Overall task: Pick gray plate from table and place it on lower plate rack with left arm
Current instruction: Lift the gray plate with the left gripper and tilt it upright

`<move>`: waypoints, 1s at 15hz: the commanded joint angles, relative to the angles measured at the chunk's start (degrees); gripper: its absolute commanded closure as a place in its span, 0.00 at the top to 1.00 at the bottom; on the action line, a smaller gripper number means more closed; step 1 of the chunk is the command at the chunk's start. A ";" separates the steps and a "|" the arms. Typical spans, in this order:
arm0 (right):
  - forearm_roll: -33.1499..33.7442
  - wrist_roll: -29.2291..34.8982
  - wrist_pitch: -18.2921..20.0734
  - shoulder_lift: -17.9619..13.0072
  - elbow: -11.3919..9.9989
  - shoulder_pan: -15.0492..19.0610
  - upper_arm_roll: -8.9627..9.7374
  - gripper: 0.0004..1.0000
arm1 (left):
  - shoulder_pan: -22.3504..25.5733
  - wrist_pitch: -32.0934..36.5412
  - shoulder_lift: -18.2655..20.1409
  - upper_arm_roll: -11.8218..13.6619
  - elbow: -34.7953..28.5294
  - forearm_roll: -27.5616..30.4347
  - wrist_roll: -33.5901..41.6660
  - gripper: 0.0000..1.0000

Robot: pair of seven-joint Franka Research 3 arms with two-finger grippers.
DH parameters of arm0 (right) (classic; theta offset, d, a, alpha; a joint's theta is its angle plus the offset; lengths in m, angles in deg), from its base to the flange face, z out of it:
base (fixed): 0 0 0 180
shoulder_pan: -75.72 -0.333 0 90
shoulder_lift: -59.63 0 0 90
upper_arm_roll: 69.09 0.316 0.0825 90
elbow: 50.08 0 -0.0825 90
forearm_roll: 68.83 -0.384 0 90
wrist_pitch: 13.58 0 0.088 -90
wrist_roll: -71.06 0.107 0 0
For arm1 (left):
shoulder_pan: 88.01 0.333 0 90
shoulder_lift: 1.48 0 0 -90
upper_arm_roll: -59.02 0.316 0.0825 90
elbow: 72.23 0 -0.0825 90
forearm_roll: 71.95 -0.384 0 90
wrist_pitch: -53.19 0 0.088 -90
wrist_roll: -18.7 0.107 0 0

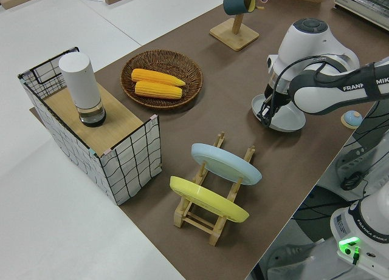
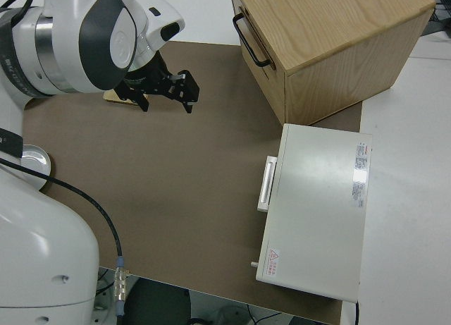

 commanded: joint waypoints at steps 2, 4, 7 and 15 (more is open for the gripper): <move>-0.34 -0.08 0.83 -0.14 0.35 0.41 0.38 0.99 | 0.26 4.24 1.79 0.10 1.49 0.23 -0.64 0.00; -0.34 -0.08 0.83 -0.14 0.35 0.41 0.30 0.99 | 0.26 6.61 2.23 0.10 2.81 0.23 -0.64 0.00; -0.34 -0.08 0.83 -0.14 0.35 0.41 0.38 0.99 | 0.26 9.51 3.28 0.10 4.48 0.23 -0.82 0.00; -0.34 0.01 0.83 -0.14 0.35 0.41 0.30 0.99 | 0.35 22.42 4.26 0.19 13.61 0.23 -0.91 0.00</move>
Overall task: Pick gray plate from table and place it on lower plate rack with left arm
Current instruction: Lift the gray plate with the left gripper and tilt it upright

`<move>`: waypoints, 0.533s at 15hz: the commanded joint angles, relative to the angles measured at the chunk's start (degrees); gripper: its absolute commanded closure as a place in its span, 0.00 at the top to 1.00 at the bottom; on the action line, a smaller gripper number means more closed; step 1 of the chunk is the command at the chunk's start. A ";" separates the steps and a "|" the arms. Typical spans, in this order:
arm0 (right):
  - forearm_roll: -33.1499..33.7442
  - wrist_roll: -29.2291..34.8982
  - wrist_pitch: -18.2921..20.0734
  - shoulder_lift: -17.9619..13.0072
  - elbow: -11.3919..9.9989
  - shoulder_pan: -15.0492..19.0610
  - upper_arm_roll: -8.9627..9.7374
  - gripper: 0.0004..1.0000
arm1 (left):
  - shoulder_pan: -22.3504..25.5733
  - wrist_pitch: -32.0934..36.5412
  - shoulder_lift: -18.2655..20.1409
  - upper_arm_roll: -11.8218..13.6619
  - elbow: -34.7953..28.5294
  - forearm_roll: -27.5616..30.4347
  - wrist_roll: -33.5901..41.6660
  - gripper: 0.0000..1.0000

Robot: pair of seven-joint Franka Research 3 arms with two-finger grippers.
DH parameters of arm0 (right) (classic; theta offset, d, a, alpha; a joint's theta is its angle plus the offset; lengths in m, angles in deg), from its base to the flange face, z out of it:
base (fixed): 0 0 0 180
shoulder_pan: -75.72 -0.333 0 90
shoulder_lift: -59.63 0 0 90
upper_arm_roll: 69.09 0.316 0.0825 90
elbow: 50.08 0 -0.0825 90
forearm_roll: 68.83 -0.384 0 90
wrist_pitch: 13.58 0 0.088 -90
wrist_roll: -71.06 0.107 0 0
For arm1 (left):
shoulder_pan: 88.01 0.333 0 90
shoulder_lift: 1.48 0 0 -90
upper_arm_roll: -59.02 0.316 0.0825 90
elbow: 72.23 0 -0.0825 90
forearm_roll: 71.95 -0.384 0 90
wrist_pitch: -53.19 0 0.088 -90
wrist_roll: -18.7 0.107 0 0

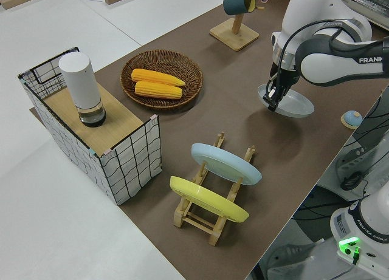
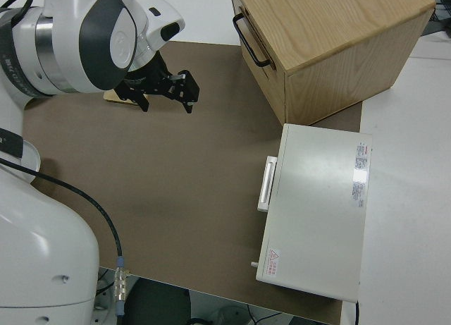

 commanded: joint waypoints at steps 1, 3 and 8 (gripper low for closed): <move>-0.34 0.01 0.83 -0.14 0.35 0.41 0.29 0.99 | 0.25 6.84 0.52 0.03 5.48 0.23 -0.50 0.00; -0.34 0.01 0.83 -0.14 0.35 0.41 0.38 0.99 | 0.25 10.08 0.53 0.11 8.55 0.23 -0.50 0.00; -0.34 -0.08 0.83 -0.14 0.35 0.41 0.38 0.99 | 0.25 20.46 0.44 1.17 17.52 0.23 -0.41 0.00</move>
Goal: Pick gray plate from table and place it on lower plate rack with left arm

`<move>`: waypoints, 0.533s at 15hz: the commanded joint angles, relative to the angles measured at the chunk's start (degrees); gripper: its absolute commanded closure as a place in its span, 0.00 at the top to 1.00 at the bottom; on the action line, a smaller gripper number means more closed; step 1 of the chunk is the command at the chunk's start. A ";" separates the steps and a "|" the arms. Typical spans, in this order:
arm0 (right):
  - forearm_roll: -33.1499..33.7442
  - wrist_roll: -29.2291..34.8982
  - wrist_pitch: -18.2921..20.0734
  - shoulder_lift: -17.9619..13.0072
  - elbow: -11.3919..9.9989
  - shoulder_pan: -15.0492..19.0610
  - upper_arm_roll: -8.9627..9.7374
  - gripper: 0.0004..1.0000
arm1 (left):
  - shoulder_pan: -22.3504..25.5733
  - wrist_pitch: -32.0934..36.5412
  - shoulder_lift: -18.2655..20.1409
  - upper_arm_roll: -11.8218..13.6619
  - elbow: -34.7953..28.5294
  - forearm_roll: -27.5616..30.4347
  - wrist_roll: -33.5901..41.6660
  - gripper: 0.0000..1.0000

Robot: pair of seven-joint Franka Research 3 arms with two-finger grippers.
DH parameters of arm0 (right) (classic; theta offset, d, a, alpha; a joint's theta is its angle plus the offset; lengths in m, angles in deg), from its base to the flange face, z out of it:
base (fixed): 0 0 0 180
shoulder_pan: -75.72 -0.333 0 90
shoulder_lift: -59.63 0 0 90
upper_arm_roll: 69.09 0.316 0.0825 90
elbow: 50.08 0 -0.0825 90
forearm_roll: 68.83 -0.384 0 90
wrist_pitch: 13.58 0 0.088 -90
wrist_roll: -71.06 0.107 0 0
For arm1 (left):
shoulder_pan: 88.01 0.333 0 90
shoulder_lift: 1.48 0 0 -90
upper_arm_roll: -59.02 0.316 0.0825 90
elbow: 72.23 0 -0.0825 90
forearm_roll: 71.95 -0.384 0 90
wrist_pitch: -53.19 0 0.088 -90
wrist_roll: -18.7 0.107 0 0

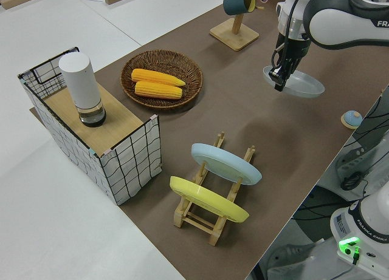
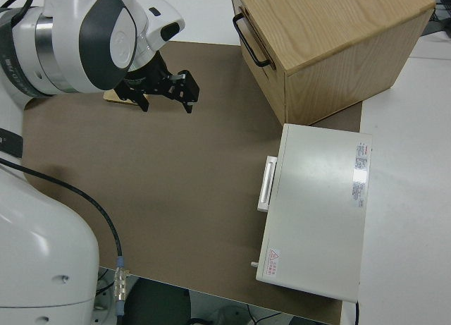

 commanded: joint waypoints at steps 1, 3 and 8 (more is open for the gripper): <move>-0.34 -0.08 0.83 -0.14 0.35 0.41 0.38 0.99 | 0.23 6.93 -0.11 0.68 6.43 0.23 -0.37 0.00; -0.34 -0.08 0.83 -0.14 0.35 0.41 0.38 0.99 | 0.32 8.69 -0.11 0.69 8.37 0.23 -0.28 0.00; -0.34 0.01 0.83 -0.14 0.35 0.41 0.38 0.99 | 0.23 12.04 -0.55 2.27 12.51 0.14 0.68 0.00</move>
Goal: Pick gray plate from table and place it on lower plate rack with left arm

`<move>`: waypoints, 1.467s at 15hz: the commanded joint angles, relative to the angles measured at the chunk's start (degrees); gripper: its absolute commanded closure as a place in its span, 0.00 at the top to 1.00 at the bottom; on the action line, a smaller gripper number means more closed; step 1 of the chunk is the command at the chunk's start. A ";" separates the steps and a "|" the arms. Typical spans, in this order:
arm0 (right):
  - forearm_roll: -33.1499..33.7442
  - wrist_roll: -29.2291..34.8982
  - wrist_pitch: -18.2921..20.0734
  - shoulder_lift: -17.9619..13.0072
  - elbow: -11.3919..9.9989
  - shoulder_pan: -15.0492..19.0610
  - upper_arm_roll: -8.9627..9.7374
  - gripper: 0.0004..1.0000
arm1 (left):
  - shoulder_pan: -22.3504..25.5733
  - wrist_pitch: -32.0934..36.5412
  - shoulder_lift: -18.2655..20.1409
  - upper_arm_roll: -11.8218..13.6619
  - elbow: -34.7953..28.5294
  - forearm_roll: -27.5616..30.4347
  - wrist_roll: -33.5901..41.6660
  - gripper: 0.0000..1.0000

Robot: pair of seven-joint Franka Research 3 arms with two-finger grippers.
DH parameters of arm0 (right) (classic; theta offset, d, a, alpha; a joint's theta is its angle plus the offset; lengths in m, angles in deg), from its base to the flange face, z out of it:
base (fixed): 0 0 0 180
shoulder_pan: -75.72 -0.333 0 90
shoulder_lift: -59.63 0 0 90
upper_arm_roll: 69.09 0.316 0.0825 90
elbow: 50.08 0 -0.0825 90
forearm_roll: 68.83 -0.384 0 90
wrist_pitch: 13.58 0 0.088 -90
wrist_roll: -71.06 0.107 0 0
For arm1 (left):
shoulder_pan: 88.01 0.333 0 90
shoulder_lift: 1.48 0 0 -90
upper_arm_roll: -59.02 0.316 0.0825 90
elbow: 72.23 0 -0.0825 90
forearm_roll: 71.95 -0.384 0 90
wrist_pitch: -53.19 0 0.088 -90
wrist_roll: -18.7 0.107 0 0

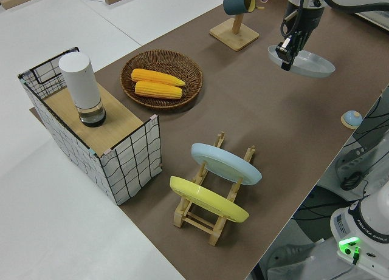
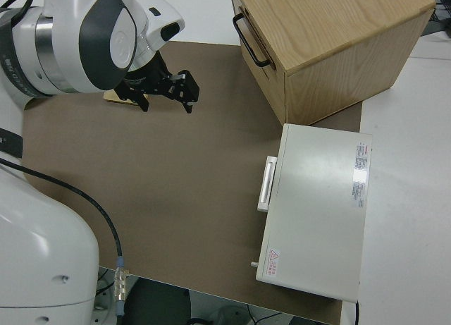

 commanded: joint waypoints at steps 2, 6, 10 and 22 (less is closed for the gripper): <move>-0.34 -0.08 0.83 -0.14 0.35 0.41 0.38 0.99 | 0.12 3.06 -0.63 1.73 3.18 0.14 0.72 0.00; -0.34 -0.08 0.83 -0.14 0.35 0.41 0.29 0.99 | 0.21 4.63 -0.45 1.74 4.93 -0.64 0.29 0.00; -0.34 0.01 0.83 -0.14 0.35 0.41 0.29 0.99 | 0.30 6.04 -0.45 1.74 6.43 -5.38 0.02 0.00; -0.34 -0.08 0.83 -0.14 0.35 0.41 0.29 0.99 | 0.56 7.63 -0.71 1.91 7.14 -26.56 -0.33 0.00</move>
